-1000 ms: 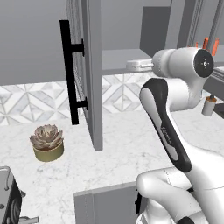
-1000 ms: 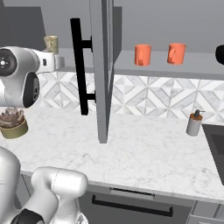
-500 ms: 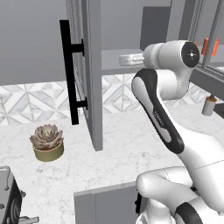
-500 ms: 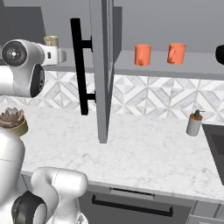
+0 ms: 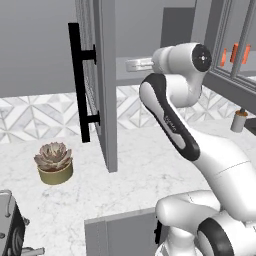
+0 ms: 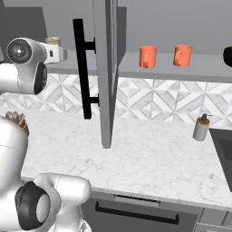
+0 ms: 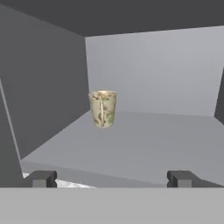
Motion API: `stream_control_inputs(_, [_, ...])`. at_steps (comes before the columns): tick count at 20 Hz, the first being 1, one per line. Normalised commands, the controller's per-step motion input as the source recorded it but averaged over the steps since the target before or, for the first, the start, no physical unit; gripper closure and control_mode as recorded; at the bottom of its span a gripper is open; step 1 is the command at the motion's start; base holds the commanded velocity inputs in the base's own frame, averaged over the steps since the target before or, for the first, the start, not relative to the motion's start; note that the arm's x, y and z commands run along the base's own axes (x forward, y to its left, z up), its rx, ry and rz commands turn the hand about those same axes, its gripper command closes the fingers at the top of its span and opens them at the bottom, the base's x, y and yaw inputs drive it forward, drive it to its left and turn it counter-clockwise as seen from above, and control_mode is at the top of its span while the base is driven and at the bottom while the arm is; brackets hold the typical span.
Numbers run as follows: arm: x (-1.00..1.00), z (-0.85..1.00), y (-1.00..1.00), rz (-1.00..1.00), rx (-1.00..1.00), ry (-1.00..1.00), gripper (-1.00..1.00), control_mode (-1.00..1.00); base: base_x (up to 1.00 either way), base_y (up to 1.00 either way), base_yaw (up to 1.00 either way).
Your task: Gather all objects into one cabinet and sort the glasses and bowls to opposite sides.
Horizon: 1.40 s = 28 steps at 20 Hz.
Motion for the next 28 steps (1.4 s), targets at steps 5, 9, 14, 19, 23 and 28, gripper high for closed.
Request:
stream_control_inputs(5, [0.33,0.0,0.18,0.02,0.0,0.0,-1.0,-1.0,0.0,0.0,0.0])
stream_control_inputs(9, [0.38,0.0,0.1,0.01,0.0,0.0,-1.0,-1.0,0.0,0.0,0.0])
stream_control_inputs(14, [0.4,0.0,0.05,0.02,0.0,0.0,-1.0,-1.0,0.0,0.0,0.0])
stream_control_inputs(19, [0.41,0.0,0.04,0.03,0.0,0.01,-1.0,-1.0,0.0,0.0,0.0])
stream_control_inputs(23, [0.36,-0.1,0.19,0.01,0.0,0.0,-1.0,-1.0,0.0,0.0,0.0])
stream_control_inputs(28, [0.31,-0.26,0.27,0.0,0.0,0.0,-1.0,-1.0,0.0,0.0,0.0])
